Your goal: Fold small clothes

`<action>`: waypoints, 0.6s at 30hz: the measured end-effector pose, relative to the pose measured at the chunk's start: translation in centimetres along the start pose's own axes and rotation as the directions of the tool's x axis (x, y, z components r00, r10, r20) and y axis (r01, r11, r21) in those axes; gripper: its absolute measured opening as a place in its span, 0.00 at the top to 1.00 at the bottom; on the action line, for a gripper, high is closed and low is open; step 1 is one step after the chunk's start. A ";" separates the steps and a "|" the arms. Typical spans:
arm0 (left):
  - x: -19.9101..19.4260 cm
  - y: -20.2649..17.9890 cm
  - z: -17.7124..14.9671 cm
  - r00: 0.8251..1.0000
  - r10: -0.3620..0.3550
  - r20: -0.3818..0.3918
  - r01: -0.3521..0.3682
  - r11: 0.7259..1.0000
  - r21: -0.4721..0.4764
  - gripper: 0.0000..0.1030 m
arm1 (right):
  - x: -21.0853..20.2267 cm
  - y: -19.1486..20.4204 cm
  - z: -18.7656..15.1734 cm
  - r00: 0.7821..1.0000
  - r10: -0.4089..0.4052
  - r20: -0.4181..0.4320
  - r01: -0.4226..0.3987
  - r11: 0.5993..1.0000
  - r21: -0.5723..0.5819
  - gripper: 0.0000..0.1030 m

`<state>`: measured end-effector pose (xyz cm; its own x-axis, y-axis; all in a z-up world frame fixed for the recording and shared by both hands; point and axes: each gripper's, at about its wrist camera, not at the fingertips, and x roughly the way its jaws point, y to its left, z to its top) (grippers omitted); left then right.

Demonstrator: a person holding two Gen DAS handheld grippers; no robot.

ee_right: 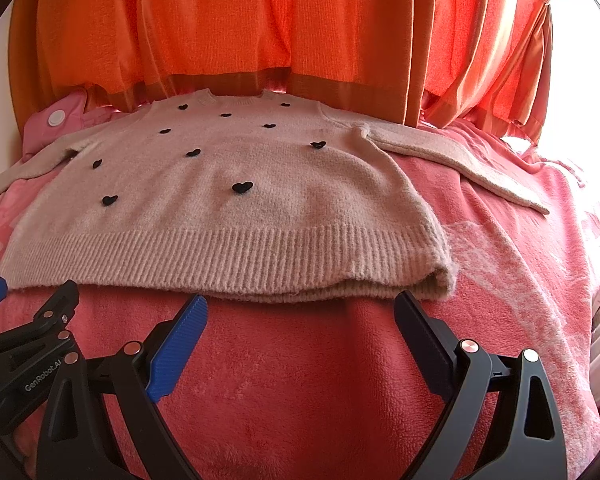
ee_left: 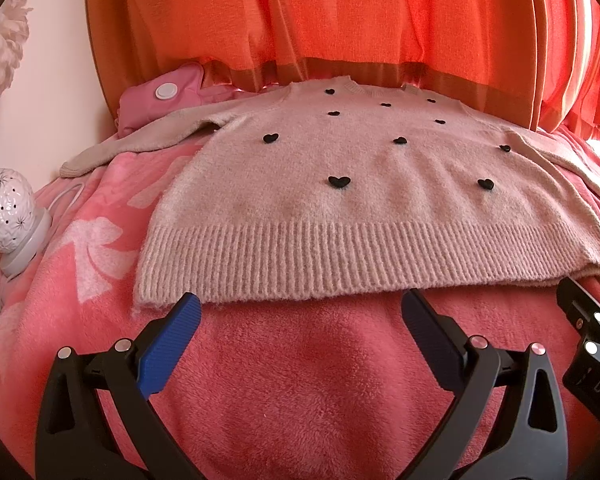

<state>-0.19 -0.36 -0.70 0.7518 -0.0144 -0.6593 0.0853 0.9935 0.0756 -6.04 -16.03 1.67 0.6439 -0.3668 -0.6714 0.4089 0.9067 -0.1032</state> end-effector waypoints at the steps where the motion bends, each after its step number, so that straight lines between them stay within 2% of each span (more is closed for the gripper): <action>1: 0.0 0.0 0.0 1.000 -0.001 -0.001 0.001 1.000 -0.001 0.05 | 0.0 0.0 0.0 1.000 0.000 0.000 0.000 1.000 0.000 0.10; 18: 0.0 0.0 0.0 1.000 -0.016 -0.011 0.016 1.000 -0.012 0.05 | -0.1 -0.1 0.1 1.000 0.017 -0.008 -0.017 1.000 0.007 0.10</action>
<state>-0.20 -0.33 -0.67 0.7428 -0.0295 -0.6689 0.0898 0.9944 0.0558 -6.05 -16.14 1.84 0.6454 -0.3501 -0.6789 0.4027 0.9112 -0.0871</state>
